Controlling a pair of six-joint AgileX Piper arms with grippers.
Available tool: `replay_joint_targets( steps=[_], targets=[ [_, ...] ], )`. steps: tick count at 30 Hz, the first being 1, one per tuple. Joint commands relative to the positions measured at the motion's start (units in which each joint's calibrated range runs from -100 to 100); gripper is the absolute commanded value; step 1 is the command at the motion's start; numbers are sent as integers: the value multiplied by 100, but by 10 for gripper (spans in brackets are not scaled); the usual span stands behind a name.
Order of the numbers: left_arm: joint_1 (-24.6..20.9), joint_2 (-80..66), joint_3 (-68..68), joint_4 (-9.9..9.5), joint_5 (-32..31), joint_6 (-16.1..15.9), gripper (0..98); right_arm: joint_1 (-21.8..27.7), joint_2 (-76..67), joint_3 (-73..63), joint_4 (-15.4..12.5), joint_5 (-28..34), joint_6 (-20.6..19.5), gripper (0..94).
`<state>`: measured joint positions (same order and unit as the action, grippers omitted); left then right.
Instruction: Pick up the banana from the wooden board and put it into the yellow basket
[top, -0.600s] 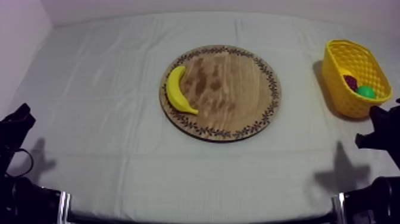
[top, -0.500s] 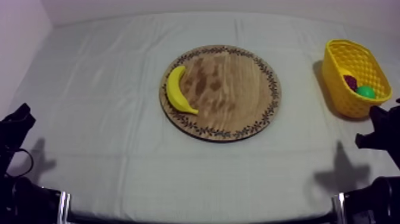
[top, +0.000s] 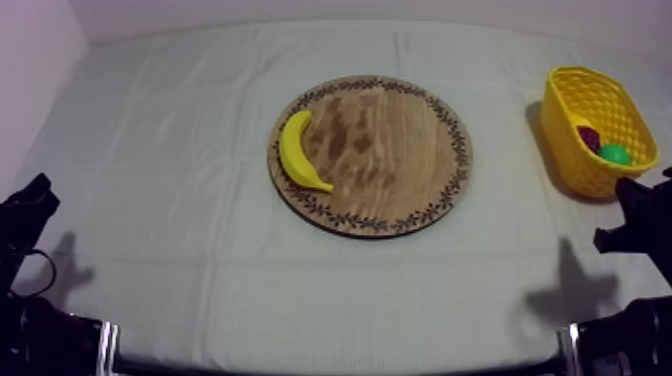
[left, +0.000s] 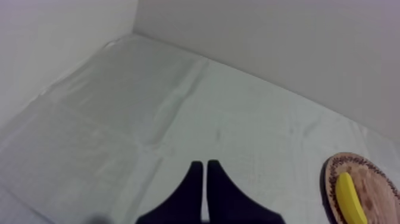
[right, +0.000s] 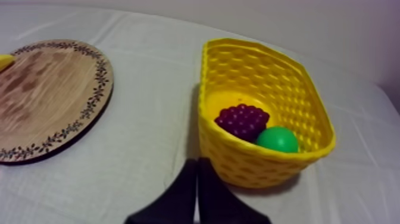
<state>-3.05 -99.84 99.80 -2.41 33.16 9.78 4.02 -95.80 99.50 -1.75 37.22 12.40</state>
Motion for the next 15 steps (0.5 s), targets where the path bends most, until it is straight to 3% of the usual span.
replay_joint_targets(
  steps=[1, 10, 15],
  targets=[
    [-2, 2, -2, -1, -1, 1, 1, -208, 6, 5, 6, 2, 12, 5],
    [-2, 2, -2, -1, -1, 1, 1, -1098, 5, 5, 24, 100, -219, 4],
    [-2, 2, -2, -1, -1, 1, 1, -1429, 5, -32, 46, 150, -7, 4]
  ],
)
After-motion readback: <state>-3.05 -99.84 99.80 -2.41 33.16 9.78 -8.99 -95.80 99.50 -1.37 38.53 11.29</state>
